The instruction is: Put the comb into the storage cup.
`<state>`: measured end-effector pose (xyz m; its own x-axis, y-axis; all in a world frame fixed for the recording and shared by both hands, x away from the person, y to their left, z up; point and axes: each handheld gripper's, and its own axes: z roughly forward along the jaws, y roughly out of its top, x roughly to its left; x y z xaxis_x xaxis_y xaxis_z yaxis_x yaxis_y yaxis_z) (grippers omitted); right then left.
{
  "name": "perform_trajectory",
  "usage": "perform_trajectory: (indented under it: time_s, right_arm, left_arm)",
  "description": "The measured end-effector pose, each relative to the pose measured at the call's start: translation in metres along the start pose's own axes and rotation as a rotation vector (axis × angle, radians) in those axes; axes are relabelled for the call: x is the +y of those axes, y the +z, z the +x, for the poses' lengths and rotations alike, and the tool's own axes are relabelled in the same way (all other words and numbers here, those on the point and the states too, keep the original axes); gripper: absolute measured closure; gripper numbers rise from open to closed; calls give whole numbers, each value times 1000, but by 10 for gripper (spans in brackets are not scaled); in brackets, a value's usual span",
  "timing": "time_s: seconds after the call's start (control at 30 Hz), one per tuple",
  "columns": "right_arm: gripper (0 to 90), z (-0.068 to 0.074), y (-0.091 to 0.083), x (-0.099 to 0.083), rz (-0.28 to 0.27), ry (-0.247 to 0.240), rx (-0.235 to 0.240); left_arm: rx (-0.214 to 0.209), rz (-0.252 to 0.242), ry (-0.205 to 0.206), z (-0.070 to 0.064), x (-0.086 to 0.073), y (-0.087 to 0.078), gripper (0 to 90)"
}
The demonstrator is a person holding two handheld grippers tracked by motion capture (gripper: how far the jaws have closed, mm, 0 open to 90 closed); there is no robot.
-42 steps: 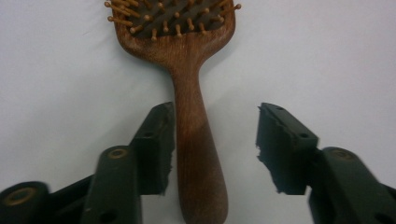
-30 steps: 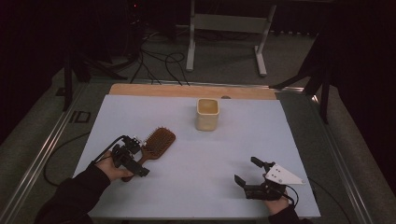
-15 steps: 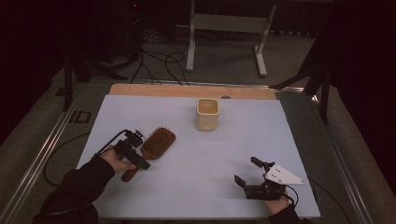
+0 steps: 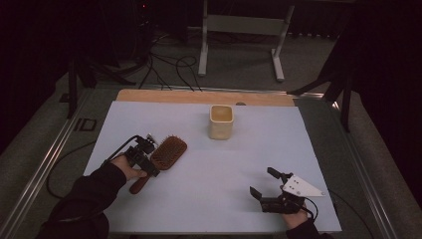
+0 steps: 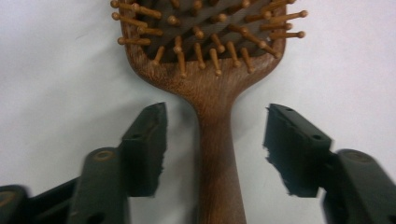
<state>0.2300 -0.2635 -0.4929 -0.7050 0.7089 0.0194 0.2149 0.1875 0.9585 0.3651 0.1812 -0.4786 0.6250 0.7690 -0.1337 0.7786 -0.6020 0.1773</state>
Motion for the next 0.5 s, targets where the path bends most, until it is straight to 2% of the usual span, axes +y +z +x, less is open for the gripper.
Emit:
perform_trajectory:
  time_s: [0.13,0.3,0.37,0.4,0.5]
  right_arm:
    - [88,0,0,0,1,1,0]
    - [88,0,0,0,2,-1,-2]
    - [88,0,0,0,2,0,-2]
    - [88,0,0,0,2,0,-1]
    - [88,0,0,0,0,2,0]
  left_arm:
    - [14,24,-1,1,2,4,489]
    - [4,45,6,-1,4,8,559]
    - [13,52,5,-3,5,9,578]
    - [35,53,10,-4,6,9,605]
    - [48,58,9,-6,6,10,630]
